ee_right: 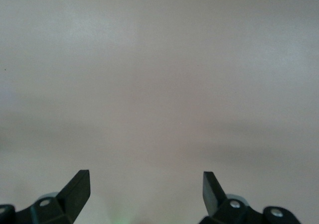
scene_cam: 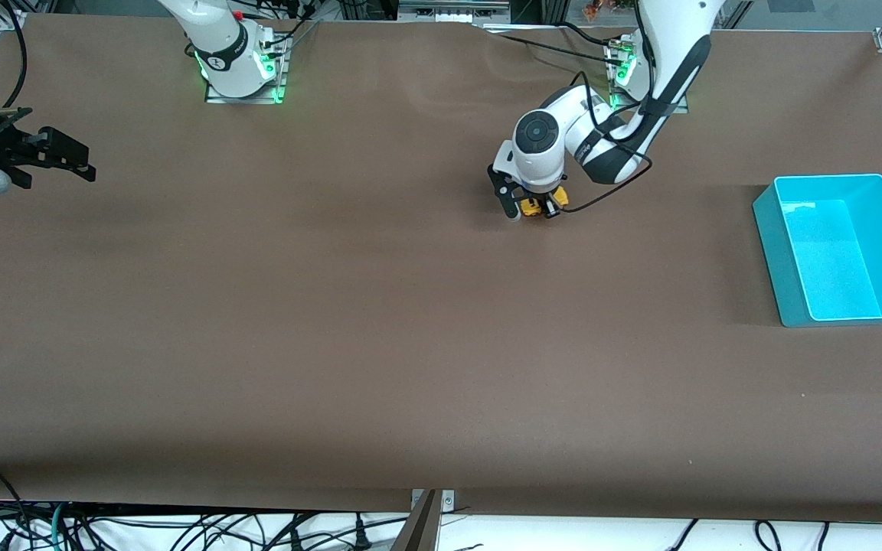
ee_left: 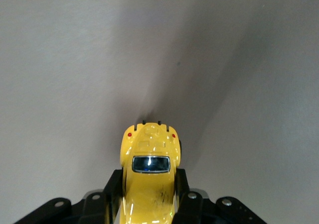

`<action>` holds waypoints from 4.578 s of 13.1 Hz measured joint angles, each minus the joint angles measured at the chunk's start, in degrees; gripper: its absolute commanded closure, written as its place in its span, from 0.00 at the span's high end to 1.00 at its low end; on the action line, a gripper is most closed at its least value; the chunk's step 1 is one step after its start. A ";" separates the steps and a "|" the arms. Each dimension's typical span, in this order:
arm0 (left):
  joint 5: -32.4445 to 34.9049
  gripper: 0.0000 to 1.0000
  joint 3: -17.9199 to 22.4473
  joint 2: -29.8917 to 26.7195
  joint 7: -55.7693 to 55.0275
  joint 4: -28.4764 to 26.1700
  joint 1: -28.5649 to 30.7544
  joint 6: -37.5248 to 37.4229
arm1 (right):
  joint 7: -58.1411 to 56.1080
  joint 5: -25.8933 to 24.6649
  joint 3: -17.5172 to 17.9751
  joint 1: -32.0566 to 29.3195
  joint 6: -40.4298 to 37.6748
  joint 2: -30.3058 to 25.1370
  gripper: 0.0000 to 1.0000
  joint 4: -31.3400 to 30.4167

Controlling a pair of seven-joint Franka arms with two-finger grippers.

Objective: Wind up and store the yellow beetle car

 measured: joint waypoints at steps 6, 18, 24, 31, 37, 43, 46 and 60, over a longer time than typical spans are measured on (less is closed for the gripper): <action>-0.10 0.14 -2.46 -2.68 5.42 25.90 2.95 -39.03 | 0.00 -0.13 -0.03 0.00 -0.01 0.03 1.00 0.00; 9.61 0.14 -1.33 1.41 54.95 33.39 43.81 -40.59 | 0.00 -0.21 -0.12 0.00 -0.12 0.34 1.00 0.00; 18.86 0.14 -1.22 12.53 69.69 32.98 57.32 -23.13 | 0.00 -0.23 -0.13 0.01 -0.15 0.39 1.00 0.00; 18.87 0.85 -1.36 18.95 73.26 29.82 63.53 -12.64 | 0.00 -0.25 -0.14 0.01 -0.20 0.40 1.00 0.00; 18.29 1.00 -4.07 19.18 75.33 30.55 65.95 -12.27 | 0.00 -0.25 -0.14 0.01 -0.26 0.41 1.00 0.00; 13.20 1.00 -16.27 11.47 65.15 43.97 61.31 -38.29 | 0.00 -0.26 -0.14 0.01 -0.29 0.43 1.00 0.00; 10.85 1.00 -16.39 11.12 57.82 49.30 55.65 -44.98 | 0.00 -0.64 -0.14 0.01 -0.29 0.46 1.00 0.00; -16.43 1.00 19.77 -7.38 3.93 44.56 19.15 -35.83 | 0.00 -0.76 -0.09 0.30 -0.29 0.48 1.00 0.04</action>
